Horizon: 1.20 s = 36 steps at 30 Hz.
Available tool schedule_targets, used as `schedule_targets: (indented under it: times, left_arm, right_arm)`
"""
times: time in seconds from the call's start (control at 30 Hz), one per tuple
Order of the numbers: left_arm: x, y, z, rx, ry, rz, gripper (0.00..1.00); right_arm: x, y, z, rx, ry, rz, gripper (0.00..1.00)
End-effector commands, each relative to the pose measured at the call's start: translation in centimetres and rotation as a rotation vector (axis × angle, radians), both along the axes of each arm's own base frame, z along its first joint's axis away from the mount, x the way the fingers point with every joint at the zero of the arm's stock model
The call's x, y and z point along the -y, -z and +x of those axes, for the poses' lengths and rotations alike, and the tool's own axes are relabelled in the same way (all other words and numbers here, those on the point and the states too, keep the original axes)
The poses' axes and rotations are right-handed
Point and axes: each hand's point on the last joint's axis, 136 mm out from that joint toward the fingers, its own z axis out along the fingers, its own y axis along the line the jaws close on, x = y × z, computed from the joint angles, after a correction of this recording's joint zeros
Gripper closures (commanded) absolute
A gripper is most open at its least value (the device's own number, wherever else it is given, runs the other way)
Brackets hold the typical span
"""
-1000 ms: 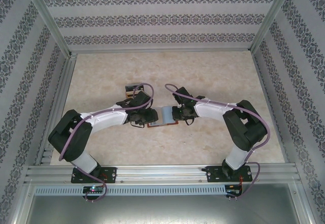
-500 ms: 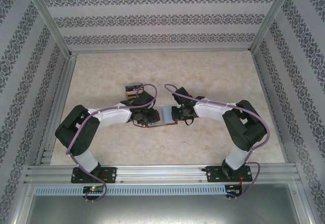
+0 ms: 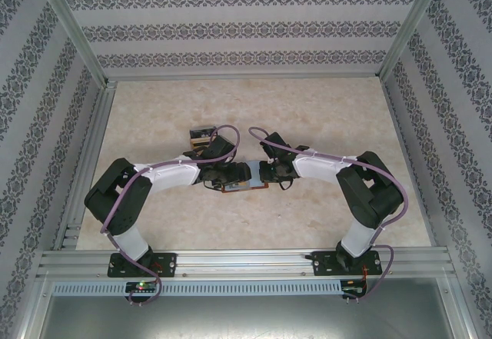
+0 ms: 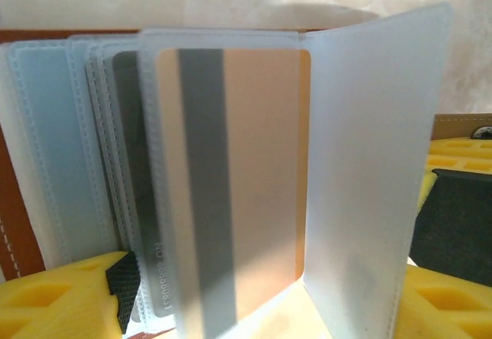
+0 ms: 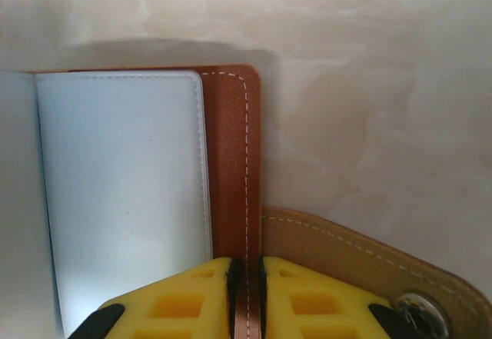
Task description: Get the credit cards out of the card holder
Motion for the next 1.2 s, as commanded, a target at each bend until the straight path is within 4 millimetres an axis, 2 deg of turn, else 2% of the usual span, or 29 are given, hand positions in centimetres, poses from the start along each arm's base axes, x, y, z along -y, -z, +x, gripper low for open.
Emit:
schedule_targets:
  times: [0.0,0.17,0.43,0.8,0.87,0.93,1.17]
  left_arm:
    - [0.9,-0.6,0.3,0.032,0.031,-0.012,0.25]
    - [0.0,-1.7,0.4,0.064,0.026,0.026,0.24]
    - [0.1,-3.1,1.0,0.099,0.049,0.044,0.23]
    - [1.5,-2.9,0.8,0.088,0.086,0.026,0.22]
    - [1.6,-2.8,0.8,0.087,0.087,0.023,0.18]
    - [1.6,-2.7,0.7,0.085,0.087,0.021,0.05]
    - [0.8,-3.1,0.5,0.097,0.075,0.044,0.05]
  right_arm:
    - [-0.4,1.5,-1.5,-0.065,-0.017,-0.015,0.82]
    - [-0.4,1.4,-1.5,-0.063,-0.018,-0.016,0.82]
    - [-0.5,1.3,-1.6,-0.064,-0.020,-0.015,0.81]
    - [-0.5,1.5,-1.7,-0.066,-0.018,-0.016,0.81]
    - [-0.6,1.5,-1.7,-0.066,-0.018,-0.016,0.81]
    - [-0.6,1.5,-1.7,-0.065,-0.017,-0.015,0.81]
    - [0.0,0.6,-1.2,-0.038,0.008,-0.026,0.76]
